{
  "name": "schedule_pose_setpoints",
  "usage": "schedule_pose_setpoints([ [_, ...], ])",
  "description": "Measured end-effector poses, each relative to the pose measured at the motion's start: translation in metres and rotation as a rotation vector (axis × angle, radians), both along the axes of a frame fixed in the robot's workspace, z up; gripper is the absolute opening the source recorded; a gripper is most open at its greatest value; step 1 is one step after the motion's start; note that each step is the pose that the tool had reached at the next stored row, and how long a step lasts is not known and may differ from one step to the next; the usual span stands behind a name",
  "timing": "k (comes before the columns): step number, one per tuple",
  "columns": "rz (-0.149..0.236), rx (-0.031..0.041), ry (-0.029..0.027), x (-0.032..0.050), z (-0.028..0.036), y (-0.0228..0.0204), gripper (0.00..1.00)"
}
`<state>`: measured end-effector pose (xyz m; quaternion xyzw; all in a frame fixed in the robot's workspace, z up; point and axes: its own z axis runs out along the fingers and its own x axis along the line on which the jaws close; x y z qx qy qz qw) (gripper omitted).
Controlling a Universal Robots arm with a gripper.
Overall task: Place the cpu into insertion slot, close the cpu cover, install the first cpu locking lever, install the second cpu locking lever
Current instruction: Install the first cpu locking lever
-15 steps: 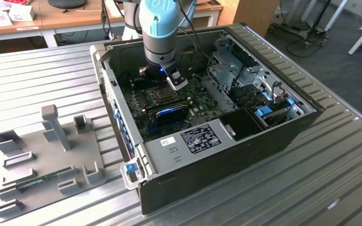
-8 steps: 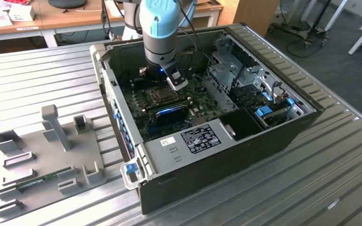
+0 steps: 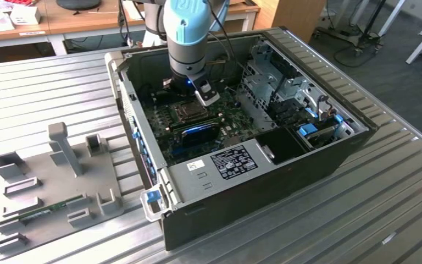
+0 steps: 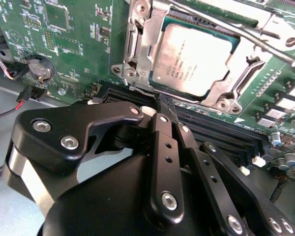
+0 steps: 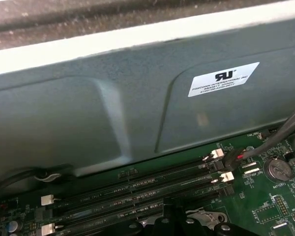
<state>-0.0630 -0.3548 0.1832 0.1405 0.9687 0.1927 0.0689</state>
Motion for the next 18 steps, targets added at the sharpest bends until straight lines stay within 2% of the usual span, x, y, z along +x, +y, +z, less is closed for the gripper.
schedule_pose_setpoints([
  [5, 0.0, 0.0002, -0.0001, 0.0, 0.0003, 0.0, 0.1],
  [18, 0.0, 0.0, 0.0, 0.0, 0.008, 0.0, 0.1],
])
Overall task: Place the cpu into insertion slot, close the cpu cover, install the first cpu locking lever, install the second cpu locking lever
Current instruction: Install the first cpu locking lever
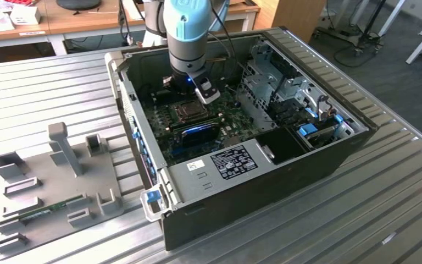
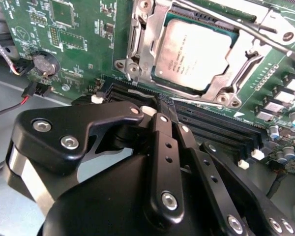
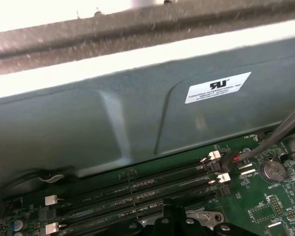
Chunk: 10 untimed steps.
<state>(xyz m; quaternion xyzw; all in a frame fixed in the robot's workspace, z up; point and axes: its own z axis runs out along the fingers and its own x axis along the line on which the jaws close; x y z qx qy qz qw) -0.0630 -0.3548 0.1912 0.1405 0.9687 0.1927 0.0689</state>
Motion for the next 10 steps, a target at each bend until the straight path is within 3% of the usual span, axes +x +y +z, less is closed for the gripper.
schedule_pose_setpoints([
  [7, 0.0, -0.0001, 0.0, 0.0, 0.0091, 0.0, 0.1],
  [10, 0.0, 0.0001, -0.0001, 0.0, 0.0094, 0.0, 0.1],
])
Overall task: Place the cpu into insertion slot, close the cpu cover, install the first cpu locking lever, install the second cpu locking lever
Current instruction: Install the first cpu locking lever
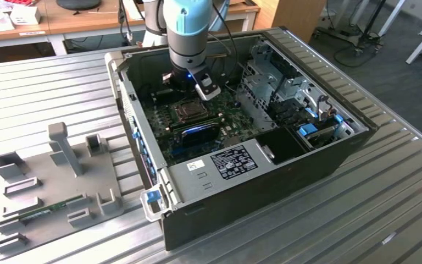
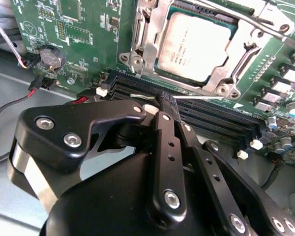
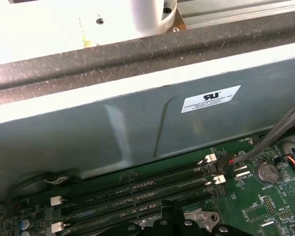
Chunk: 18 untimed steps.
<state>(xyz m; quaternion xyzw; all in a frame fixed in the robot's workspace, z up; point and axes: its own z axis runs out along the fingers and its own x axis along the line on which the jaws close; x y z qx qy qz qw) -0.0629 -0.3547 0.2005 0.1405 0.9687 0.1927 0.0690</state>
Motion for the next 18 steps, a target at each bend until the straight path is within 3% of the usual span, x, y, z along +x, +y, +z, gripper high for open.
schedule_pose_setpoints([
  [5, 0.0, -0.0005, 0.0003, -0.0001, 0.0014, -0.0001, 0.1],
  [13, 0.0, 0.0002, -0.0044, 0.0, 0.0106, 0.0011, 0.1],
  [15, 0.0, 0.0047, -0.008, 0.0, 0.0109, 0.0018, 0.1],
  [18, 0.0, 0.0177, -0.0128, -0.0002, 0.0109, 0.0021, 0.1],
])
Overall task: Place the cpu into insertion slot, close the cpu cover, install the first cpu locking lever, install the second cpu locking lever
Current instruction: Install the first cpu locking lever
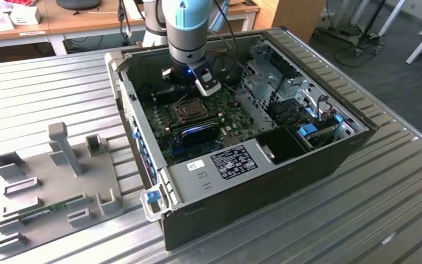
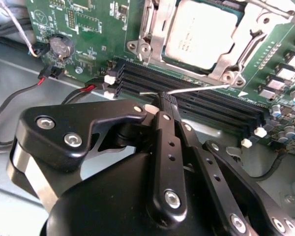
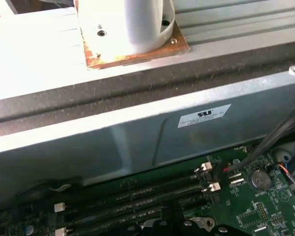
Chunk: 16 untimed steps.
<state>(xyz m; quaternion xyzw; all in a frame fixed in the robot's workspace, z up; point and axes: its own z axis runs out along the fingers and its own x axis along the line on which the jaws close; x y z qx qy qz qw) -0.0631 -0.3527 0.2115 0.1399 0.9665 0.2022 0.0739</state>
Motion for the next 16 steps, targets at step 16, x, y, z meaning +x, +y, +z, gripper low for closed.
schedule_pose_setpoints([
  [16, 0.0, 0.0013, -0.0054, -0.005, -0.0019, 0.0, 0.1],
])
